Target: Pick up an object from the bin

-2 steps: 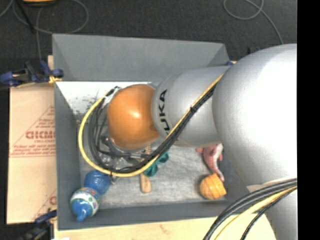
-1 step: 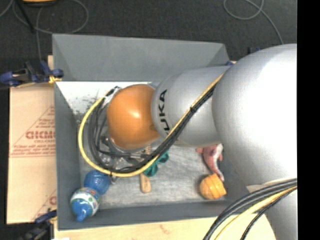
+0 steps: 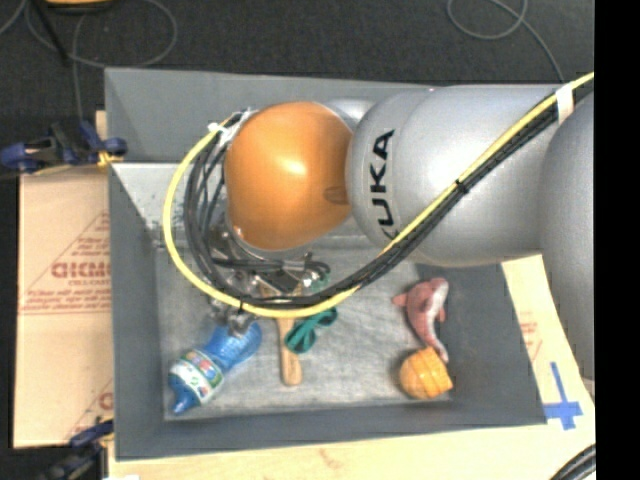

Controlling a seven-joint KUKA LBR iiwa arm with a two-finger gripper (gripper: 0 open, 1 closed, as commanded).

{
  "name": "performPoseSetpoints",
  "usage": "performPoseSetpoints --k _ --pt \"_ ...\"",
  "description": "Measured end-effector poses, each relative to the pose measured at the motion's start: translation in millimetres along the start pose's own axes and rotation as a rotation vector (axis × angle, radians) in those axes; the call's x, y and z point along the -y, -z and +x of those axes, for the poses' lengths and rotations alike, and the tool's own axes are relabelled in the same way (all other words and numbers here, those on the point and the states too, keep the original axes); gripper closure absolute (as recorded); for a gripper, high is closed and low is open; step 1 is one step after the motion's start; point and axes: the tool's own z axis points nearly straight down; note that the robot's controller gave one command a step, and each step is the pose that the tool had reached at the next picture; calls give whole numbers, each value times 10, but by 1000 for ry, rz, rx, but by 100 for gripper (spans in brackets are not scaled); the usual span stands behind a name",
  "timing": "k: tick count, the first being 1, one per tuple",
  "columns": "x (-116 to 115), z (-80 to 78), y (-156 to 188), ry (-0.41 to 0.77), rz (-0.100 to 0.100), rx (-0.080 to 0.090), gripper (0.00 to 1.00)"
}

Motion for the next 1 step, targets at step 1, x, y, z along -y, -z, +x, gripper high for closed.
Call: performPoseSetpoints --k 1 --pt "-2 0 -1 -2 -1 0 0"
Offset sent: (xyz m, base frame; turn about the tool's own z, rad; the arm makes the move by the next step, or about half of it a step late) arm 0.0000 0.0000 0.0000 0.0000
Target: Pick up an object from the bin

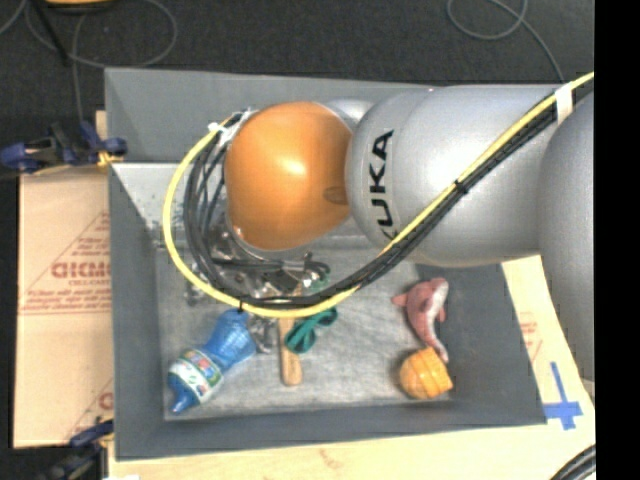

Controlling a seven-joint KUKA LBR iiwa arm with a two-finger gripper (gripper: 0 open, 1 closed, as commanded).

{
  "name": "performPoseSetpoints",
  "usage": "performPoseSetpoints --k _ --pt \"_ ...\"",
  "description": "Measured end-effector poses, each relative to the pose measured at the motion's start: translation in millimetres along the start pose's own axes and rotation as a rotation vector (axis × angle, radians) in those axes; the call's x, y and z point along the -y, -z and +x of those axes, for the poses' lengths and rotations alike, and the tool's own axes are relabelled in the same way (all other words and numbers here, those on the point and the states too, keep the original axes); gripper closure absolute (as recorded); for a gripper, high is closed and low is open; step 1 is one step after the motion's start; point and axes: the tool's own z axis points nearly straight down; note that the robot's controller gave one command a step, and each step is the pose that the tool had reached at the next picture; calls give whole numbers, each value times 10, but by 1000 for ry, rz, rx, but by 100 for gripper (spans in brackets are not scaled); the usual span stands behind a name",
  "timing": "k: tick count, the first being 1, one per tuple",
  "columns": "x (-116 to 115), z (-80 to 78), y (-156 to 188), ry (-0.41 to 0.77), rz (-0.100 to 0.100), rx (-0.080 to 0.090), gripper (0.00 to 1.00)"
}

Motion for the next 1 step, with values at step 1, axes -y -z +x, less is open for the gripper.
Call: performPoseSetpoints --k 1 --pt "0 0 0 -1 0 0 0"
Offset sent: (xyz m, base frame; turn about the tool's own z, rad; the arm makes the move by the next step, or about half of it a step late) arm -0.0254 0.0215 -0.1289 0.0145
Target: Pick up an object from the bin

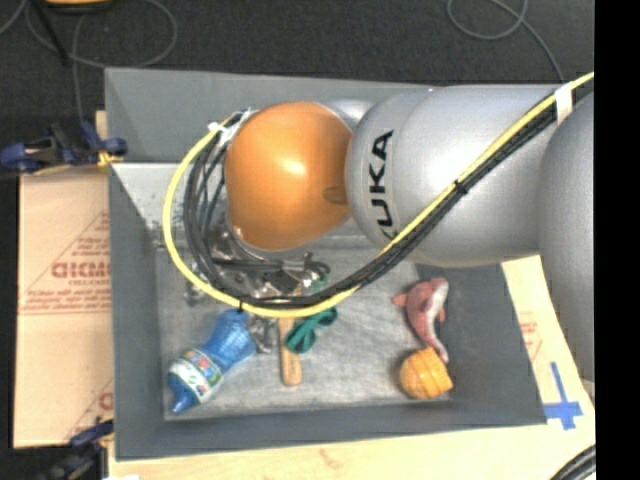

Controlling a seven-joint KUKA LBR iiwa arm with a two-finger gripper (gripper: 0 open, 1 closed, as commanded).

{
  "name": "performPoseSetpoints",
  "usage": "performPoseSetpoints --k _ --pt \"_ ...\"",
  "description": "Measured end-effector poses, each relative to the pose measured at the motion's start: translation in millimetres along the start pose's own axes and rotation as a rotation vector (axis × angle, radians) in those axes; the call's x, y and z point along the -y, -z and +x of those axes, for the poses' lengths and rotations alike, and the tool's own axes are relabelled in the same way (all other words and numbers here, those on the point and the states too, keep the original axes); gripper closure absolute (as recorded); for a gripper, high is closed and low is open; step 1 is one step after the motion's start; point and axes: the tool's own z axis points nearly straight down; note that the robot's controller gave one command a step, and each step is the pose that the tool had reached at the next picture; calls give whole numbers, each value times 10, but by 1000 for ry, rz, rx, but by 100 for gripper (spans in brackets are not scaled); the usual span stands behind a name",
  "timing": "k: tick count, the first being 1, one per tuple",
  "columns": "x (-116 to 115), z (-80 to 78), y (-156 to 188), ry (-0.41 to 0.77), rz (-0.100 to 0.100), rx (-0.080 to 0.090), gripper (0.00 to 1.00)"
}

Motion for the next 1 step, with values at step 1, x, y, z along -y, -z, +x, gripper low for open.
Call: performPoseSetpoints --k 1 --pt "-217 -55 -1079 -17 17 -5 100"
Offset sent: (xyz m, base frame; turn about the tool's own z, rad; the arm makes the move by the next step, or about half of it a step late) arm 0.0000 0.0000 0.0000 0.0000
